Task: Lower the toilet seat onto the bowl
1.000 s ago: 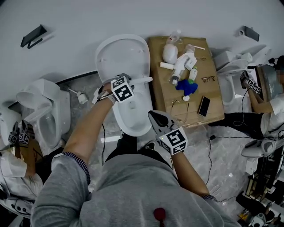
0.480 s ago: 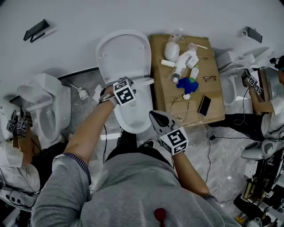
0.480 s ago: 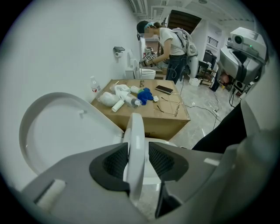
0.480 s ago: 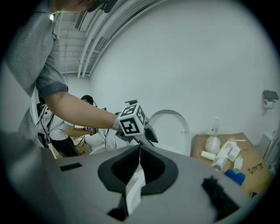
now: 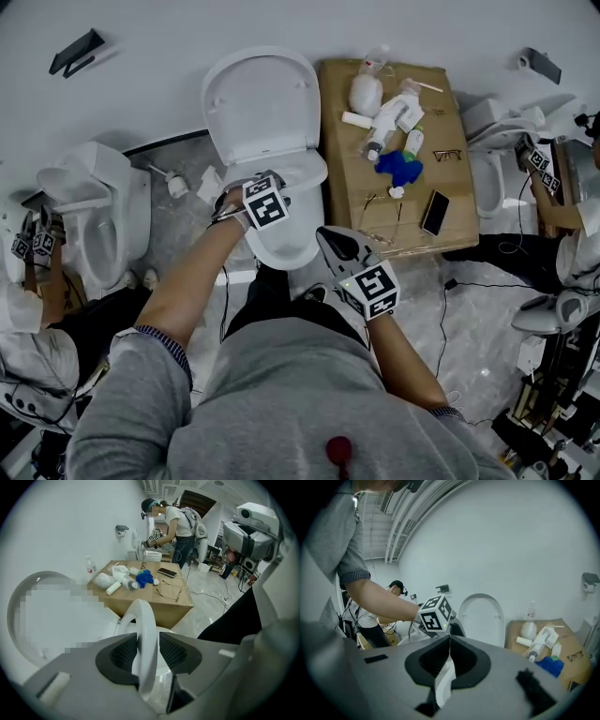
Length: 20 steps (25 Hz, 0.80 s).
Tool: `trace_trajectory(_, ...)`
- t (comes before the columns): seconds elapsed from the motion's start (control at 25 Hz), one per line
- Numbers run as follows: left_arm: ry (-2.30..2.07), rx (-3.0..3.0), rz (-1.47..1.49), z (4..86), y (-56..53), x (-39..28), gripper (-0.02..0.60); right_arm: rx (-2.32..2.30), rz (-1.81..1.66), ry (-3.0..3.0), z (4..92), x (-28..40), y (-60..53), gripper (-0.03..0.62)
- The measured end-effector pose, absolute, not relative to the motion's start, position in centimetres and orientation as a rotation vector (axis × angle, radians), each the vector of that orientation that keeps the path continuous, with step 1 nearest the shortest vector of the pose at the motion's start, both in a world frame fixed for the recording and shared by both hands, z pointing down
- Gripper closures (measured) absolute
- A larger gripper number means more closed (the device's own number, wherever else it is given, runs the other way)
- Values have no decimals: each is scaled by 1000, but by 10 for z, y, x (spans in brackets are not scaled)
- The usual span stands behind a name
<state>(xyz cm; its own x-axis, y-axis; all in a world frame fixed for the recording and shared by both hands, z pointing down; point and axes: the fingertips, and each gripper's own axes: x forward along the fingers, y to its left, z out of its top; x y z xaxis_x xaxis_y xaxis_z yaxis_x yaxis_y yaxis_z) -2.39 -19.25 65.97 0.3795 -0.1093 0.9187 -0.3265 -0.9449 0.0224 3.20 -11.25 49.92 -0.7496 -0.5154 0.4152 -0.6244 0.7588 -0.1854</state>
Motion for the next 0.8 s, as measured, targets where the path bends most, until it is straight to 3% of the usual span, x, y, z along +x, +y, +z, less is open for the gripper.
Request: trace_trajectory(0.8, -377, 2367, 1607, 702, -123, -4, 416, 825, 507, -2604, 536, 57, -69, 579)
